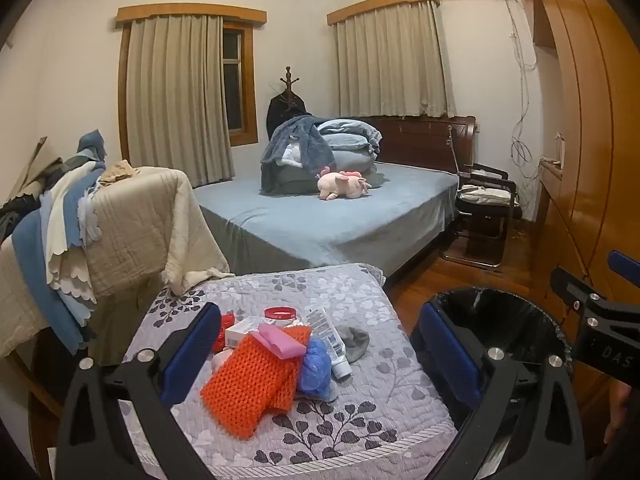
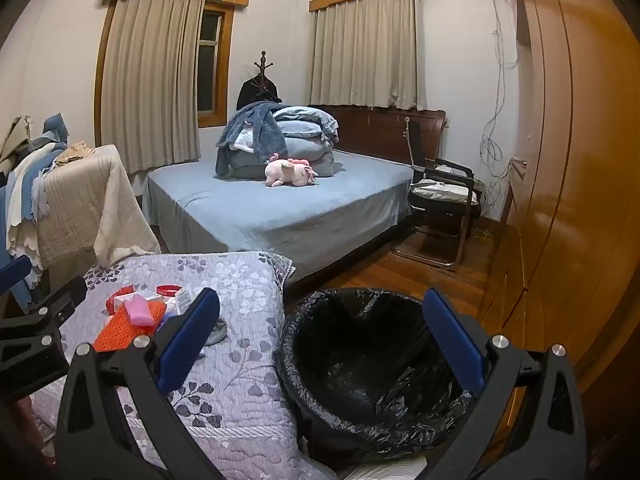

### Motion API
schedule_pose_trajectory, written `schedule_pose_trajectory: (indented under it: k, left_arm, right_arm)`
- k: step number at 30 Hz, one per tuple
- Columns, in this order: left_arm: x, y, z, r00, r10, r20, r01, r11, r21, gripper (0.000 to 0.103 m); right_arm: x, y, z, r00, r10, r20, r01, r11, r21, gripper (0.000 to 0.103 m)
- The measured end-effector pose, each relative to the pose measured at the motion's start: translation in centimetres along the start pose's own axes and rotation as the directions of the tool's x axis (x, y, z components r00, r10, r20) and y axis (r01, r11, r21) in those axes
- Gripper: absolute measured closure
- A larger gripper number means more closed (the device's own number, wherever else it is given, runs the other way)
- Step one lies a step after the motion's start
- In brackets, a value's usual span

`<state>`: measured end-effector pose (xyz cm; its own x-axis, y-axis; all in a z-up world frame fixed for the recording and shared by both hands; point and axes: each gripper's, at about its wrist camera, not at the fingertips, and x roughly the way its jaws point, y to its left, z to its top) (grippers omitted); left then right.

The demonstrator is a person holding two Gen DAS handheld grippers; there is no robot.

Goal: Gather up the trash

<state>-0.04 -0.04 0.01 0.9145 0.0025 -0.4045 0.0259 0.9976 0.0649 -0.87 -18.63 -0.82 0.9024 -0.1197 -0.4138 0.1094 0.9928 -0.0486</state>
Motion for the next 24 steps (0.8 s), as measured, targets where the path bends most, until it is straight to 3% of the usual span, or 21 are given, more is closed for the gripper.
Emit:
schedule_pose_trajectory:
  k: [24]
  left_arm:
    - [-0.01, 0.13, 0.0, 1.0, -0.006, 0.0, 0.006, 1.0, -0.016, 0.006]
  right_arm:
    - [0.09, 0.18, -0.11, 1.0, -0.002, -0.002, 0.002, 1.0, -0.004, 0.005]
